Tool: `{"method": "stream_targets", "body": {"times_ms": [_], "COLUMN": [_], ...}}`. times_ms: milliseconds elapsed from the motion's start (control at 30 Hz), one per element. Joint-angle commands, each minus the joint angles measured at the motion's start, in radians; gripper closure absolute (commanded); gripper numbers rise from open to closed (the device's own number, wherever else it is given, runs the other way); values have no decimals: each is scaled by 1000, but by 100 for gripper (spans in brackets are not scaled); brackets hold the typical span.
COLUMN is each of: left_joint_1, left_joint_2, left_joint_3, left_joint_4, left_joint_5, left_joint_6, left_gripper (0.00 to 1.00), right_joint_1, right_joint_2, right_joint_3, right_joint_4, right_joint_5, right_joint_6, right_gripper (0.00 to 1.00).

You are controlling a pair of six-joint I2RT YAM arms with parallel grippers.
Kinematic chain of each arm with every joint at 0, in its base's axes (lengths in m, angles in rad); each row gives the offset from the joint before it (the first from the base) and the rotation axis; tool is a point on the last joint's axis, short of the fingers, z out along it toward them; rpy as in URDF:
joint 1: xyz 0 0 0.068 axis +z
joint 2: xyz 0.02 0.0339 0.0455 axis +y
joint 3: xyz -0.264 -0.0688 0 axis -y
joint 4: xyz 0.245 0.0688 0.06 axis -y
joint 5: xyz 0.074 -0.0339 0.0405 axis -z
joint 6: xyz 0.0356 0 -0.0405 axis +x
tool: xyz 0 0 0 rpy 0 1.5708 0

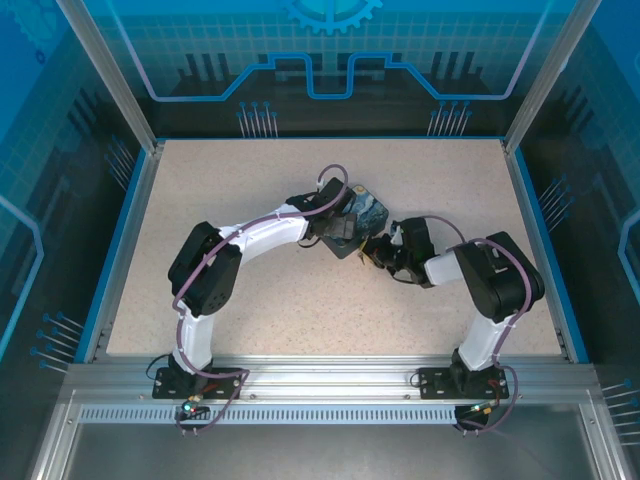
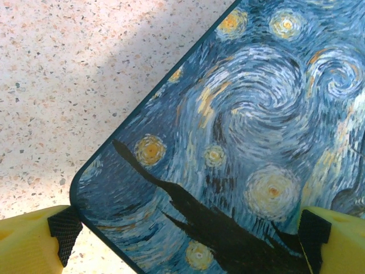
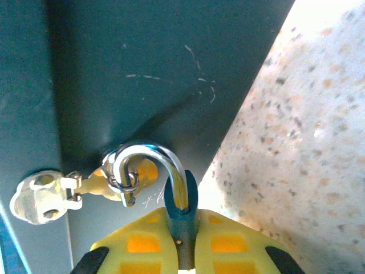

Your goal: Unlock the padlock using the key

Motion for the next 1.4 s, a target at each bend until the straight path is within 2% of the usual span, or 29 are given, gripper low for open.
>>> {"method": "stream_targets", "body": {"times_ms": [0, 167, 400, 500, 733, 800, 967, 1133, 1267, 1367], "left_joint_1": [5, 5, 5, 6, 6, 6, 6, 8, 10, 13], "left_joint_2": [79, 87, 90, 91, 91, 91, 92, 93, 97, 98], "left_joint_3": [-62, -62, -64, -65, -67, -65, -64, -59, -56, -56], "left_joint_4": [-130, -130, -130, -130, -132, -133, -133, -138, -141, -141], "left_joint_5": [73, 75, 75, 75, 78, 78, 77, 76, 75, 74], "left_joint_6": [-10, -12, -13, -15, -15, -14, -13, -9, -6, -6], "left_gripper": [1, 1, 1, 1, 1, 1, 1, 1, 1, 1], "right_joint_1": [-49, -98, -159, -174, -210, -212, -209, -211, -252, -282], "right_joint_2": [-43, -54, -56, -53, -46, -29, 6, 33, 23, 23], "right_joint_3": [22, 78, 194, 256, 340, 381, 428, 454, 427, 429], "right_joint_4": [-50, -160, -463, -625, -814, -900, -959, -964, -892, -909], "right_joint_5": [10, -64, -150, -145, -119, -80, -68, -157, -245, -234], "right_joint_6": [-27, -97, -277, -380, -506, -542, -563, -604, -563, -553], "right_gripper": [100, 100, 100, 100, 100, 100, 100, 100, 100, 100]}}
